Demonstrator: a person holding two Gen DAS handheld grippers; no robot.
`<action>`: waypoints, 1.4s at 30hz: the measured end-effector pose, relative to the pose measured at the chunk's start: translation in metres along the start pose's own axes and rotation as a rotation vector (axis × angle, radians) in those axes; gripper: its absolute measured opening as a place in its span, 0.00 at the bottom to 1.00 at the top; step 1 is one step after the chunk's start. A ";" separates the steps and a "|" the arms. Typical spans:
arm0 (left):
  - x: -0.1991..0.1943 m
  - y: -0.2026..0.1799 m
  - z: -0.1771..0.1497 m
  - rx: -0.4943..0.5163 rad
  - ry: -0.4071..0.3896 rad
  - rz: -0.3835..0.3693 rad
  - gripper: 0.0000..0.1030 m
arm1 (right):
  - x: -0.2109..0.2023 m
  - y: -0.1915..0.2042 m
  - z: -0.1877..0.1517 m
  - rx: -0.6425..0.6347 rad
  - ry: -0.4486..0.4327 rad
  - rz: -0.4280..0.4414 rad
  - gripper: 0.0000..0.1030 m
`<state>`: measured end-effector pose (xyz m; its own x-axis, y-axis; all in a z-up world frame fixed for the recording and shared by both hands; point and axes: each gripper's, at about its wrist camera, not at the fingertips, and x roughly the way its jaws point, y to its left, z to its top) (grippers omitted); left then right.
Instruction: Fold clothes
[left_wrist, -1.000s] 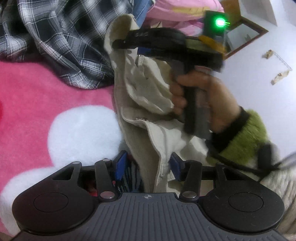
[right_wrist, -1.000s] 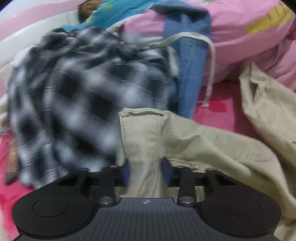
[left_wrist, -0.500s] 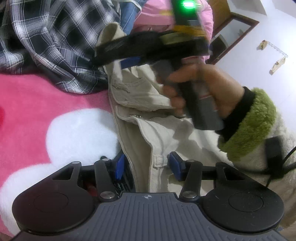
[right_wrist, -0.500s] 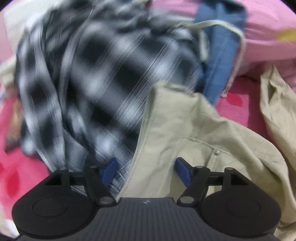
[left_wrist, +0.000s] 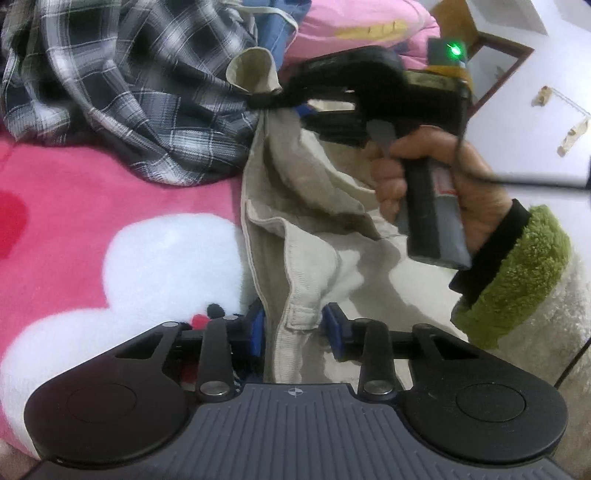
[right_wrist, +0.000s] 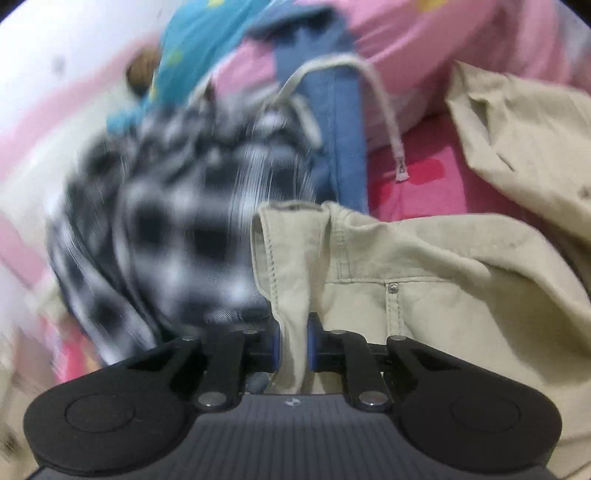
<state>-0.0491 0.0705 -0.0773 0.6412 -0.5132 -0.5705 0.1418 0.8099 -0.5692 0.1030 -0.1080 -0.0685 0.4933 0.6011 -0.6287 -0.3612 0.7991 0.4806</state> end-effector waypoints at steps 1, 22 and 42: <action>-0.001 0.001 -0.001 0.005 0.000 -0.002 0.32 | -0.001 -0.006 0.002 0.040 -0.014 0.016 0.15; 0.001 -0.021 -0.006 0.111 -0.030 0.034 0.37 | 0.071 0.068 0.011 -0.277 0.024 -0.255 0.58; -0.012 -0.014 -0.008 0.098 -0.080 0.021 0.24 | 0.050 0.063 -0.023 -0.545 -0.026 -0.474 0.07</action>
<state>-0.0644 0.0634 -0.0675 0.7021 -0.4747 -0.5308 0.1979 0.8461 -0.4949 0.0867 -0.0276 -0.0840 0.7107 0.1938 -0.6763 -0.4440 0.8692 -0.2175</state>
